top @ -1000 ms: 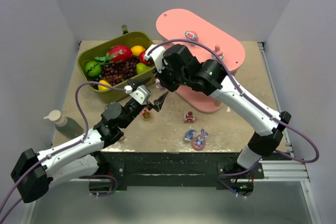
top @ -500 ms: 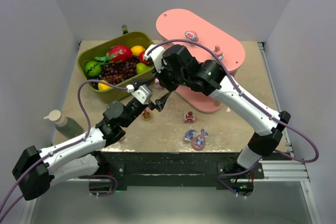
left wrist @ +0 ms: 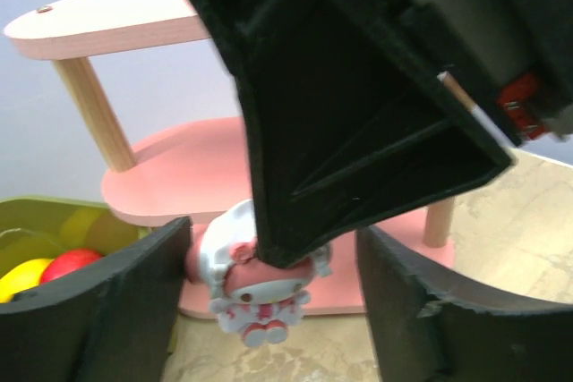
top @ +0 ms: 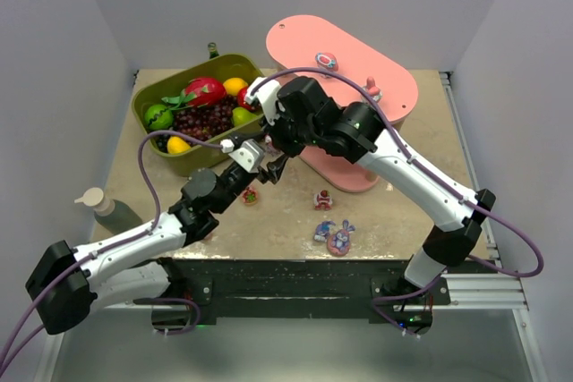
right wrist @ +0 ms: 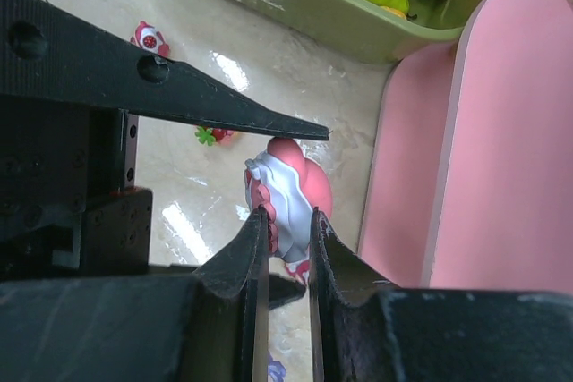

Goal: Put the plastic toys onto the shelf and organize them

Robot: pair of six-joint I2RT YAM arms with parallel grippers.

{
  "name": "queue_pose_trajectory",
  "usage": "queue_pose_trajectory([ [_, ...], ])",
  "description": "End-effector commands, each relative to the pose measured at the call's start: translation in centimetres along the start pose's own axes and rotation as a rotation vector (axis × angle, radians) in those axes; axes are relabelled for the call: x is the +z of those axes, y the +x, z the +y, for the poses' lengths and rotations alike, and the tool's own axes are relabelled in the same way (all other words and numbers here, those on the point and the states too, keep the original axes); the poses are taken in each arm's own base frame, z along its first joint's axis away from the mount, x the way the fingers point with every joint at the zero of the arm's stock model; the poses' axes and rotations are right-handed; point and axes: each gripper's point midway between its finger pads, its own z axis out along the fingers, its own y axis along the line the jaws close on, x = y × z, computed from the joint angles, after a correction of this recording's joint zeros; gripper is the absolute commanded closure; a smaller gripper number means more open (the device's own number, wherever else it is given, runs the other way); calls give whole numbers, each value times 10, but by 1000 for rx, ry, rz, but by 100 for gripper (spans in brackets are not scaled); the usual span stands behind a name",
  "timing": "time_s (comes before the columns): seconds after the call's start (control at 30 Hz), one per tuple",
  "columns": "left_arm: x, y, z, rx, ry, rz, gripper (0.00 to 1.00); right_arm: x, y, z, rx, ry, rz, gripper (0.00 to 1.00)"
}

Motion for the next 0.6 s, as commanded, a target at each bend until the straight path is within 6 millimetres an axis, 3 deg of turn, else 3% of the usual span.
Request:
queue_pose_trajectory([
  [0.0,11,-31,1,-8,-11,-85,30,-3,-11,0,16,-1,-47,100],
  [0.17,11,-24,-1,-4,-11,-64,33,-3,-14,-1,20,-1,-53,100],
  [0.23,12,-24,-1,-3,-11,-64,24,-4,-15,0,22,-3,-56,100],
  [0.37,14,-26,0,3,-20,-67,16,-3,-14,0,24,-5,-52,100],
  [0.5,18,-23,1,12,-37,-55,16,-4,-14,0,27,-6,-52,100],
  [0.57,19,-22,3,14,-52,-50,21,-4,-13,1,28,-6,-49,100],
])
